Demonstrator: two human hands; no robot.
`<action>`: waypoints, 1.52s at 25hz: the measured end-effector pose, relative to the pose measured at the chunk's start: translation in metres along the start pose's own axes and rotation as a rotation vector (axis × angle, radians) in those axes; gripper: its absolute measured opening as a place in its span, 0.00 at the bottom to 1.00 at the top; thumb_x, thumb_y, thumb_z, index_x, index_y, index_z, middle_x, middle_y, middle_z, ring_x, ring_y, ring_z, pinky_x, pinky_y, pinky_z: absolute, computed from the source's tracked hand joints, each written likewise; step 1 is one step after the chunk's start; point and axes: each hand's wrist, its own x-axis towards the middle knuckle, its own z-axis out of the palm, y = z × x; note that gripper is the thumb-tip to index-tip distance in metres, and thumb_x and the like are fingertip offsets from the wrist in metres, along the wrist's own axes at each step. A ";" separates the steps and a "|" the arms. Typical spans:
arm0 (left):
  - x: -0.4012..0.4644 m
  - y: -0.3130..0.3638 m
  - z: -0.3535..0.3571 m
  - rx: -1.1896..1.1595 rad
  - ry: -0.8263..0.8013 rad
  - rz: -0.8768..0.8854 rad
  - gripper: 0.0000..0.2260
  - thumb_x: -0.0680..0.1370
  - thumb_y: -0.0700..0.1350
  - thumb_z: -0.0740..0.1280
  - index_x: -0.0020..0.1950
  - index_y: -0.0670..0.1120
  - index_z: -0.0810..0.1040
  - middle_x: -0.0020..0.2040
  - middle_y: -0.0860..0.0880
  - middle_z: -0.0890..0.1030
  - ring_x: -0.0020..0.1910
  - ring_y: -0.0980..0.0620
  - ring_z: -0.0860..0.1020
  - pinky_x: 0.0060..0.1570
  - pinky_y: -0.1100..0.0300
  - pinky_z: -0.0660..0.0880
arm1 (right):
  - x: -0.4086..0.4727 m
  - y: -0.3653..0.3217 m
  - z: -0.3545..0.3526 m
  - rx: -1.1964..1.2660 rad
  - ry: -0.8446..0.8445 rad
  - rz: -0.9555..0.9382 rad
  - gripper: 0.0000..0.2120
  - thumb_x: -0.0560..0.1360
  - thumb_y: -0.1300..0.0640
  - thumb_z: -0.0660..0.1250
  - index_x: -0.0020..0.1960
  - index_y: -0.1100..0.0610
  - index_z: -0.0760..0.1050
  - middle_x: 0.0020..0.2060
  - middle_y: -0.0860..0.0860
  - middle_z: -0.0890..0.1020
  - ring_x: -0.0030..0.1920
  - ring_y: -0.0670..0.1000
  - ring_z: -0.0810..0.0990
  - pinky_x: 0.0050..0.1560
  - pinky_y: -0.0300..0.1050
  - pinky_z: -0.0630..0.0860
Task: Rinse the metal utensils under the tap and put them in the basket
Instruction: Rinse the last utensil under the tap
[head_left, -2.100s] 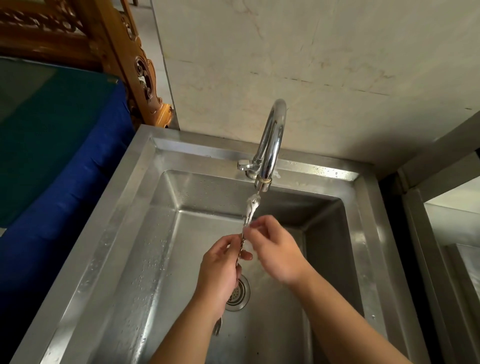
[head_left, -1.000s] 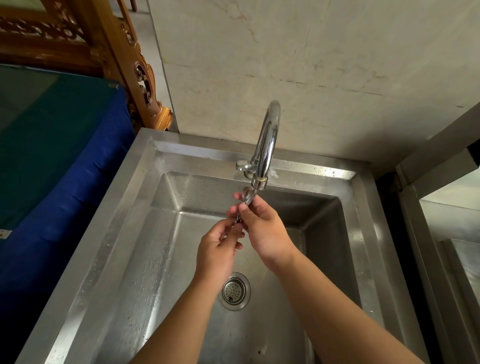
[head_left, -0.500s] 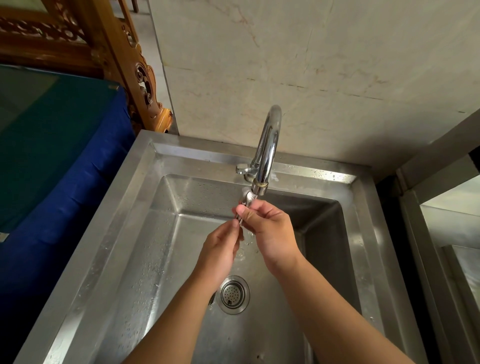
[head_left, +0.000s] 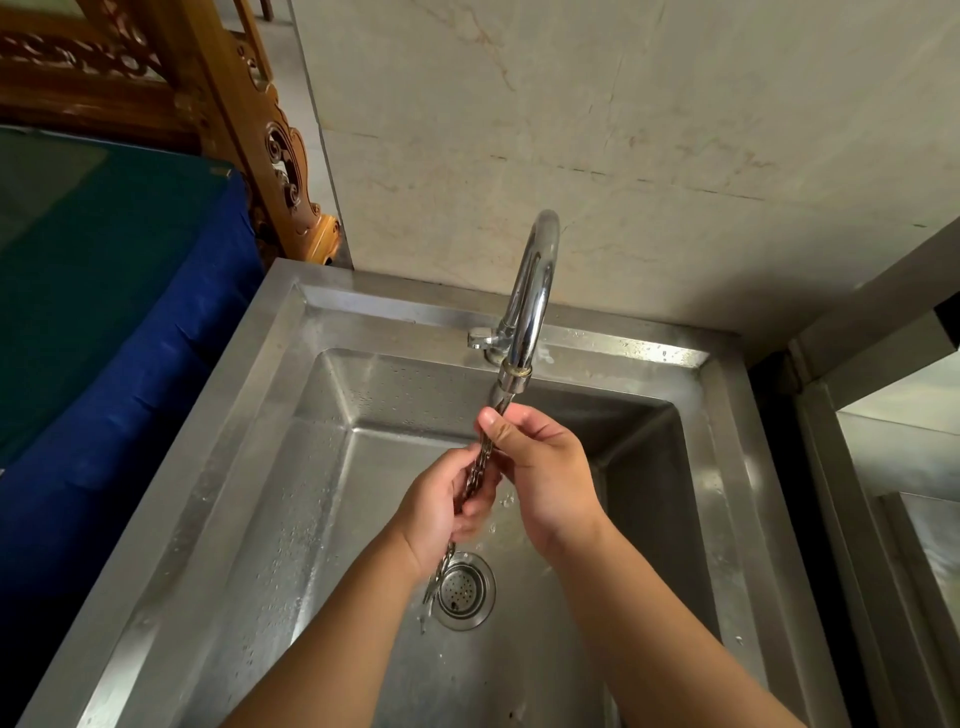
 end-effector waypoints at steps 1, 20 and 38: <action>0.002 -0.003 0.002 0.060 0.057 0.074 0.17 0.80 0.57 0.61 0.39 0.46 0.73 0.26 0.51 0.68 0.20 0.56 0.62 0.22 0.63 0.57 | 0.003 -0.001 0.001 -0.005 0.039 -0.008 0.20 0.76 0.56 0.74 0.42 0.73 0.70 0.34 0.69 0.74 0.33 0.64 0.71 0.38 0.56 0.70; 0.008 0.002 0.009 -0.188 0.148 0.044 0.16 0.72 0.59 0.62 0.35 0.48 0.78 0.29 0.47 0.70 0.24 0.52 0.67 0.26 0.61 0.59 | -0.016 -0.005 0.019 -0.158 -0.122 0.029 0.11 0.84 0.54 0.62 0.53 0.54 0.83 0.40 0.53 0.88 0.33 0.47 0.84 0.28 0.43 0.80; 0.010 0.015 -0.022 0.865 0.355 0.307 0.14 0.80 0.43 0.64 0.61 0.55 0.82 0.61 0.50 0.84 0.58 0.52 0.82 0.52 0.59 0.76 | -0.011 -0.002 0.002 -0.559 0.041 -0.246 0.12 0.85 0.57 0.58 0.46 0.55 0.77 0.41 0.47 0.85 0.46 0.44 0.84 0.52 0.41 0.77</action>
